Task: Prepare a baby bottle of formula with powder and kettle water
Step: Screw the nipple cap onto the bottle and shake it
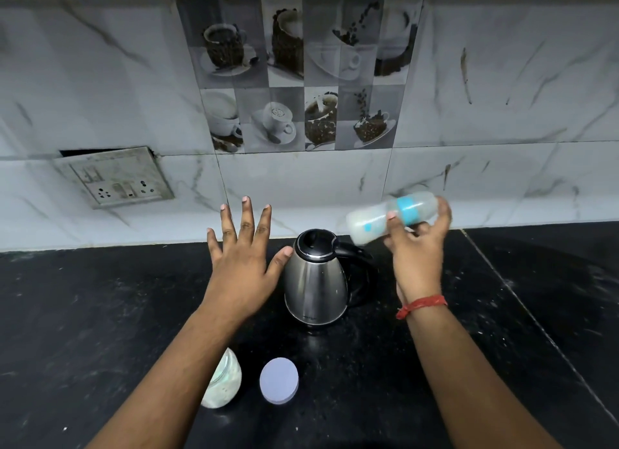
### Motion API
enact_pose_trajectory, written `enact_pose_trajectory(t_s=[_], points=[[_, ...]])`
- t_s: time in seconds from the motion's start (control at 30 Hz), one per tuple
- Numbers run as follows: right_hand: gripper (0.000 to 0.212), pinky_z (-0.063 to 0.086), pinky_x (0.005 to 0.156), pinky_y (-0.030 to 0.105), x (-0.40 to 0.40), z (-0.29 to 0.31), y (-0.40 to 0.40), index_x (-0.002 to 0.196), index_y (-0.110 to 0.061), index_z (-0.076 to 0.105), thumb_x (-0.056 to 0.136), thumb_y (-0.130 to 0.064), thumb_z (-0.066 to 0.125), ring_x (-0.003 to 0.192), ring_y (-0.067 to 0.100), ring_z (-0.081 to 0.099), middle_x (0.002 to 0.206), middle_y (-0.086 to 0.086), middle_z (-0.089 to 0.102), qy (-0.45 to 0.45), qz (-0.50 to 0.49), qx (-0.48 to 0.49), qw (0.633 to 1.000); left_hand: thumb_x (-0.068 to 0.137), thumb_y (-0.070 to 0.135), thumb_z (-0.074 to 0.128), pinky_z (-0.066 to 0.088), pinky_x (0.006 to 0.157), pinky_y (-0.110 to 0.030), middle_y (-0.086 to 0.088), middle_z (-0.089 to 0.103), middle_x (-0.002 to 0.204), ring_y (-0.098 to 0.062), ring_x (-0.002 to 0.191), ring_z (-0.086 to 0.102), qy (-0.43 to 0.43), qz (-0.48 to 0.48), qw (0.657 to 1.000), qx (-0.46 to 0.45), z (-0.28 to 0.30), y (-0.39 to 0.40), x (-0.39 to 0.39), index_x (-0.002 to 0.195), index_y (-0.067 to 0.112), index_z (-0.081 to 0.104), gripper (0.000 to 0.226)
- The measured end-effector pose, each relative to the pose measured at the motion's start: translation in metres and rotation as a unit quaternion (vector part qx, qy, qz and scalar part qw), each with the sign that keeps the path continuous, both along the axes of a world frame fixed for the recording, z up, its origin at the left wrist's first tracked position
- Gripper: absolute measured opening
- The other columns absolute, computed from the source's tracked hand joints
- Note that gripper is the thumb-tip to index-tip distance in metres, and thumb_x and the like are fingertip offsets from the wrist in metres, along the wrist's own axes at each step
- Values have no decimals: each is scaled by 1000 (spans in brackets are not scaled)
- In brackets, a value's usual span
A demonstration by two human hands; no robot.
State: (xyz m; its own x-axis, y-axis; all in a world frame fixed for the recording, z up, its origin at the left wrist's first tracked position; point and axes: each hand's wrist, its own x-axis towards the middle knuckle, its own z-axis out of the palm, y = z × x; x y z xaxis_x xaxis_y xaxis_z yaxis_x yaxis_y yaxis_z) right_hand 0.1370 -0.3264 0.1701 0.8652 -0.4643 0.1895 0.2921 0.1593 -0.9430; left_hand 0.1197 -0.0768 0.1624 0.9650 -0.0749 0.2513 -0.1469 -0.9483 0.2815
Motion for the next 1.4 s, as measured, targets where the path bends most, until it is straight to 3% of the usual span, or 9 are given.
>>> enact_pose_trajectory(t_s=[0.07,0.13,0.2,0.3,0.4,0.47,0.6,0.8,1.4], points=[[74,60,92,43,1,0,4,141,-40,30,90,-8,73,101,17,72,121,5,66,8,22,-95,995,91,74,10,-10,124,-62,1,-30,167,-30,152,-35,1,0,1000,2,0,1,0,163,34,-9,85],[75,59,86,28,-2,-2,5,137,-46,36,86,-12,78,93,10,72,115,1,69,54,111,-237,964,92,72,11,-10,125,-62,1,-30,167,-30,152,-34,1,0,1000,4,0,-1,2,163,34,-9,84],[75,57,84,23,-4,4,-2,139,-44,37,86,-10,78,92,6,72,118,1,67,33,108,-201,973,93,72,13,-10,124,-62,1,-30,168,-30,152,-34,-3,-1,1000,0,0,-2,3,163,33,-9,83],[76,58,91,32,-5,8,-8,144,-40,30,91,-5,71,108,14,71,128,4,63,-40,16,-57,997,91,74,10,-11,124,-62,1,-31,167,-29,151,-36,0,0,1000,1,-1,-1,4,163,34,-10,85],[79,59,89,33,-4,-7,2,144,-39,32,88,-5,75,102,18,73,118,3,68,26,94,-171,980,90,74,9,-11,124,-62,2,-32,167,-29,151,-37,3,-1,1000,2,-2,-1,5,163,34,-10,85],[77,59,90,35,-8,-17,8,141,-42,36,86,-9,78,94,12,74,115,1,69,69,156,-226,959,91,73,11,-10,124,-62,2,-30,167,-29,152,-35,-4,-2,1000,-3,-2,-3,6,163,34,-8,85],[72,58,94,47,-12,-25,13,137,-43,35,89,-5,74,96,11,74,114,-6,68,70,148,-160,973,92,73,12,-11,124,-62,2,-30,167,-29,152,-35,-6,-5,1000,4,-6,-3,5,164,34,-7,84],[72,58,95,49,-15,-27,18,139,-41,36,89,-5,74,98,11,74,123,-4,67,69,178,-153,970,94,72,14,-10,124,-63,2,-30,168,-29,152,-36,2,2,1000,3,-8,-1,3,163,35,-9,82],[73,57,96,50,-29,-27,14,139,-45,36,89,-9,76,102,16,73,121,-4,68,68,179,-160,968,92,74,11,-11,124,-63,2,-30,167,-28,152,-35,6,-8,1000,-3,-10,-6,-12,162,35,-10,83]])
